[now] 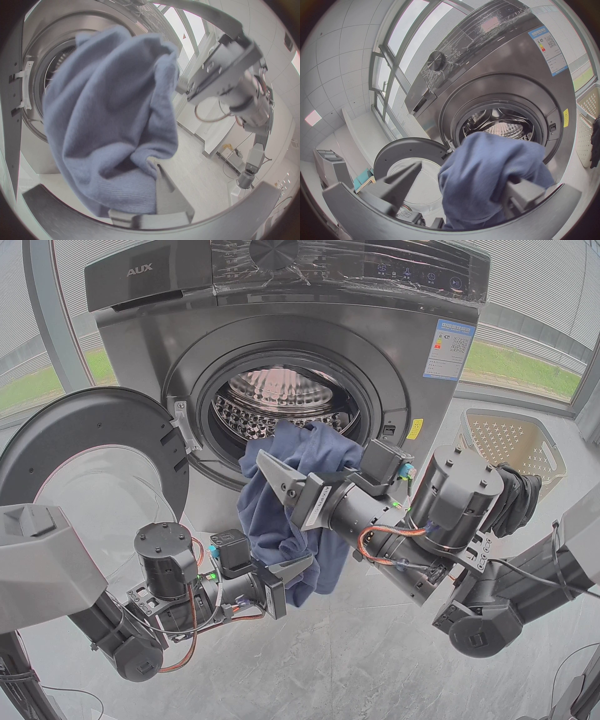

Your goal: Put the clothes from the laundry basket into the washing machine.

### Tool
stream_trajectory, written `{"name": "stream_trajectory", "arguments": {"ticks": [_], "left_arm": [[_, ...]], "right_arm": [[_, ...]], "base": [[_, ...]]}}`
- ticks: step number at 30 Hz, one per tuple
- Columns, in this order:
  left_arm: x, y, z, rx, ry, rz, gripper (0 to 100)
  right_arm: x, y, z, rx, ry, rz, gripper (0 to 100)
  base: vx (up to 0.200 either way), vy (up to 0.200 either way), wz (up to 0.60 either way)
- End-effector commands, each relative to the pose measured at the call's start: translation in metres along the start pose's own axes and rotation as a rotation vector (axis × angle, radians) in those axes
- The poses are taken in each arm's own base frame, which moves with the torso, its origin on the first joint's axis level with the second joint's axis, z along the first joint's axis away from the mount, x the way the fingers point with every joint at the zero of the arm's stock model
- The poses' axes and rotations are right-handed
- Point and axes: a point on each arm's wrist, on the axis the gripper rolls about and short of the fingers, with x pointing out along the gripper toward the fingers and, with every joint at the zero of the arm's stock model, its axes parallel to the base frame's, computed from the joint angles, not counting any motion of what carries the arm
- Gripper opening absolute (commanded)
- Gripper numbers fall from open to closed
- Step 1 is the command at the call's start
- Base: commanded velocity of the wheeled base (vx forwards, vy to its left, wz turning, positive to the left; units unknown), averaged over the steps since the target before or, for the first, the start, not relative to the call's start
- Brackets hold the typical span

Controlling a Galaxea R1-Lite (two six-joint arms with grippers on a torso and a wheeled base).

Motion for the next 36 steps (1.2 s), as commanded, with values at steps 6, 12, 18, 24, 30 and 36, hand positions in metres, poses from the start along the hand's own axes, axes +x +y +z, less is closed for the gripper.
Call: {"name": "stream_trajectory", "arguments": {"ticks": [6,12,18,24,30,36], "left_arm": [[-0.004,0.0,0.017,-0.001,-0.06,0.002,0],[-0.004,0.0,0.017,0.001,-0.066,0.003,0],[-0.005,0.006,0.022,0.005,-0.093,0.031,0],[-0.004,0.016,0.048,-0.008,-0.205,0.12,0],[-0.021,0.008,0.079,-0.01,-0.319,0.128,0],[-0.041,-0.003,0.091,0.018,-0.404,0.102,0]], "right_arm": [[-0.012,-0.008,-0.006,-0.011,0.047,-0.018,100],[-0.016,-0.008,-0.003,-0.01,0.047,-0.017,100],[-0.023,-0.022,-0.004,-0.023,0.068,-0.06,100],[-0.035,-0.045,-0.014,-0.07,0.13,-0.125,100],[-0.055,-0.059,-0.031,-0.129,0.233,-0.153,100],[-0.064,-0.073,-0.04,-0.151,0.288,-0.197,100]], "base": [[0.0,0.0,0.0],[0.0,0.0,0.0],[0.0,0.0,0.0],[0.0,0.0,0.0],[0.0,0.0,0.0],[0.0,0.0,0.0]]}}
